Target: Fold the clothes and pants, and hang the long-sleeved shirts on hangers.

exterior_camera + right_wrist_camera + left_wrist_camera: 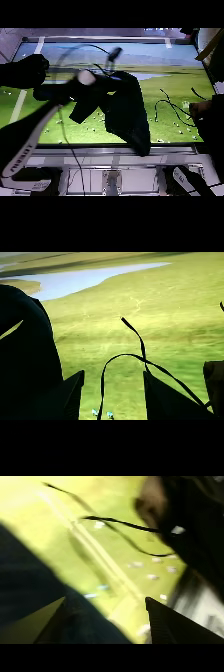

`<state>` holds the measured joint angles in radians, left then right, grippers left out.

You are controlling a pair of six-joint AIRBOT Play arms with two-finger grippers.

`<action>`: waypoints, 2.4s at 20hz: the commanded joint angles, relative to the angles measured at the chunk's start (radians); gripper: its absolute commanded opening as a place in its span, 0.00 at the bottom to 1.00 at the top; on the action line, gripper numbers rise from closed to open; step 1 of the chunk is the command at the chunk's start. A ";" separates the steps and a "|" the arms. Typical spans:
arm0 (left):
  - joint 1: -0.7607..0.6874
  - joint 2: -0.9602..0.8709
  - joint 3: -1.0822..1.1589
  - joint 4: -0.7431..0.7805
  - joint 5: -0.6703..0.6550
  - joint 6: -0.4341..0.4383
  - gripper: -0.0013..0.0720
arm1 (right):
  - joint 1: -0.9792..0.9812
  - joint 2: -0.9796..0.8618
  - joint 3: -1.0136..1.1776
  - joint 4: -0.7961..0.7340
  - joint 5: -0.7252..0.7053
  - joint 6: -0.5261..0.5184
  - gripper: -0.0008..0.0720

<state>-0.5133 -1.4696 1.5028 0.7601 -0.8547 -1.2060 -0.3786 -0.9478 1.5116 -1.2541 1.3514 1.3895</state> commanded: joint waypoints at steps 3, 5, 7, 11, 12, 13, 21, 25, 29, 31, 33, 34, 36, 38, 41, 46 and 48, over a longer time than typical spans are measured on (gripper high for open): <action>0.526 0.257 -0.190 0.259 -0.454 -0.114 0.76 | 0.024 0.002 -0.151 0.249 0.078 -0.063 0.60; 0.647 0.397 -0.429 0.258 -0.402 -0.115 0.76 | 0.128 0.002 -0.269 0.340 0.025 -0.074 0.60; 0.721 0.528 -0.664 0.257 -0.284 -0.138 0.76 | 0.286 0.000 -0.369 0.339 -0.100 -0.074 0.60; 0.752 0.629 -0.942 0.248 -0.173 -0.240 0.76 | 0.527 -0.029 -0.421 0.272 -0.328 -0.068 0.60; 0.752 0.627 -0.982 0.216 -0.153 -0.246 0.76 | 0.552 -0.034 -0.421 0.273 -0.357 -0.062 0.60; 0.752 0.624 -1.013 0.190 -0.108 -0.246 0.76 | 0.566 -0.036 -0.421 0.274 -0.364 -0.055 0.60; 0.740 0.426 -1.049 -0.075 0.114 -0.198 0.76 | 0.567 -0.035 -0.421 0.282 -0.274 -0.014 0.60; 0.671 0.302 -1.049 -0.323 0.172 -0.041 0.75 | 0.567 -0.035 -0.421 0.282 -0.279 -0.014 0.60; 0.585 0.227 -1.048 -0.499 0.239 0.054 0.70 | 0.567 -0.035 -0.421 0.282 -0.279 -0.014 0.60; 0.559 0.223 -1.047 -0.595 0.264 0.122 0.37 | 0.567 -0.035 -0.421 0.282 -0.278 -0.014 0.60; 0.556 0.223 -1.035 -0.695 0.269 0.241 0.05 | 0.567 -0.035 -0.421 0.282 -0.270 -0.010 0.60; 0.560 0.224 -1.022 -0.739 0.269 0.282 0.04 | 0.569 -0.037 -0.422 0.282 -0.255 0.001 0.60; 0.575 0.226 -0.980 -0.769 0.268 0.298 0.04 | 0.607 -0.043 -0.451 0.282 -0.217 0.006 0.60; 0.585 0.238 -0.939 -0.769 0.268 0.320 0.04 | 0.701 -0.064 -0.535 0.282 -0.251 0.011 0.60; 0.590 0.278 -0.912 -0.768 0.268 0.332 0.04 | 0.889 -0.134 -0.657 0.304 -0.375 0.113 0.63; 0.590 0.327 -0.911 -0.727 0.266 0.332 0.04 | 1.036 -0.294 -0.681 0.499 -0.524 0.163 0.73; 0.590 0.330 -0.911 -0.715 0.256 0.332 0.04 | 1.076 -0.351 -0.681 0.533 -0.591 0.166 0.73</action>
<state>0.0753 -1.1542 0.5880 0.0235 -0.5907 -0.8799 0.6292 -1.2213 0.8425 -0.8124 0.8677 1.5318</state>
